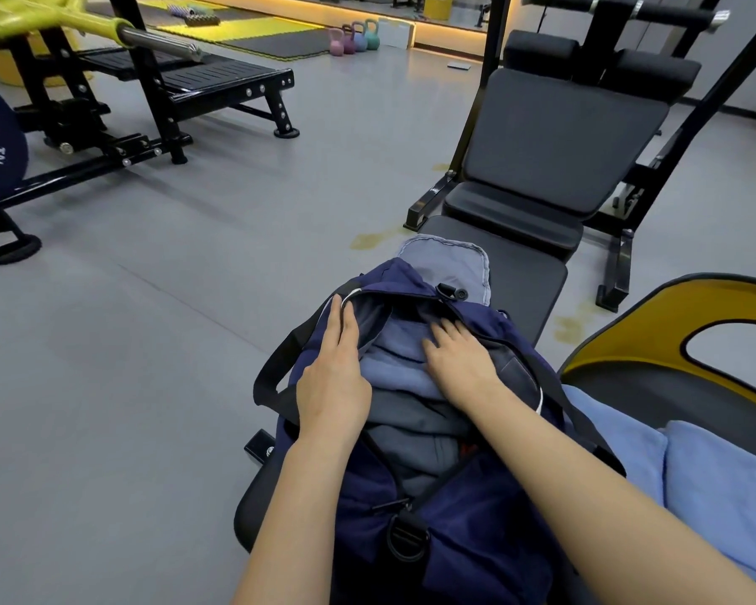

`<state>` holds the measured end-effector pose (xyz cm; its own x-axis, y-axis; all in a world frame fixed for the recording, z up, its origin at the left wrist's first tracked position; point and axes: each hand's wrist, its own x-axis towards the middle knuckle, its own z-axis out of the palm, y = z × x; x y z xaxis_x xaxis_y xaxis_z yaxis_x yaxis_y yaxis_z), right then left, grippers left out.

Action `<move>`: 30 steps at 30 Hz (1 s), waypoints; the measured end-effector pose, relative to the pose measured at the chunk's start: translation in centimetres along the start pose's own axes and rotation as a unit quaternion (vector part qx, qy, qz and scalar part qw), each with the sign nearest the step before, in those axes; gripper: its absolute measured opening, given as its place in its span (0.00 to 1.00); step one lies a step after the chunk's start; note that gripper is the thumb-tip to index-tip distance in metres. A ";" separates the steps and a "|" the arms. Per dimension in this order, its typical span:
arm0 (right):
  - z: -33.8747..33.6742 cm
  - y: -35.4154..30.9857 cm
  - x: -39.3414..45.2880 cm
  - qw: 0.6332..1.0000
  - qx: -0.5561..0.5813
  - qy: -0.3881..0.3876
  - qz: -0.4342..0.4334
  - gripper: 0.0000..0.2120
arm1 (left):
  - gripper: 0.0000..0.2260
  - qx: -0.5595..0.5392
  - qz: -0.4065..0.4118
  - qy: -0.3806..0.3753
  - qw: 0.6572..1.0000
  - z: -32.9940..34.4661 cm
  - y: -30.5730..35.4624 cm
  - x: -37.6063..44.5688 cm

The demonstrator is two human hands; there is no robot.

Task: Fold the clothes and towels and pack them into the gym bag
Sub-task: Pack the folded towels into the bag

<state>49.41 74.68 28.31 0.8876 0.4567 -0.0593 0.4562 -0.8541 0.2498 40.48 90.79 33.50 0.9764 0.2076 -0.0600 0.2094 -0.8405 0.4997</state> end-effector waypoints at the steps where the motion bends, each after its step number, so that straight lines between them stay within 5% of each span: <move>1: 0.1 -0.3 0.0 0.997 0.019 0.061 -0.053 0.13 | 0.39 0.000 -0.001 -0.001 1.000 0.0 0.0 0.0; 4: 0.0 -1.7 -0.9 0.981 0.125 0.020 -0.148 0.21 | 0.38 0.008 0.001 -0.006 1.000 -0.1 0.0 -0.1; 10: -0.9 -2.3 -2.1 0.994 0.083 0.012 -0.067 0.12 | 0.39 0.002 0.010 -0.011 1.000 0.0 -0.1 -0.2; 18: 1.0 -1.6 -0.7 0.952 0.299 -0.066 0.001 0.13 | 0.39 -0.002 0.006 -0.019 1.000 0.0 0.0 -0.2; 24: 2.2 -1.4 -0.2 0.978 0.173 -0.116 -0.019 0.26 | 0.39 0.009 0.009 -0.025 1.000 0.2 -0.1 0.0; 30: 3.0 -1.7 -0.2 0.960 0.199 -0.197 0.019 0.28 | 0.38 0.020 0.015 -0.031 0.999 0.3 0.1 -0.1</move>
<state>48.66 75.34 24.94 0.8240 0.3602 -0.4373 0.3407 -0.9318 -0.1255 40.47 90.51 33.27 0.9834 0.1512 -0.1004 0.1808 -0.8658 0.4665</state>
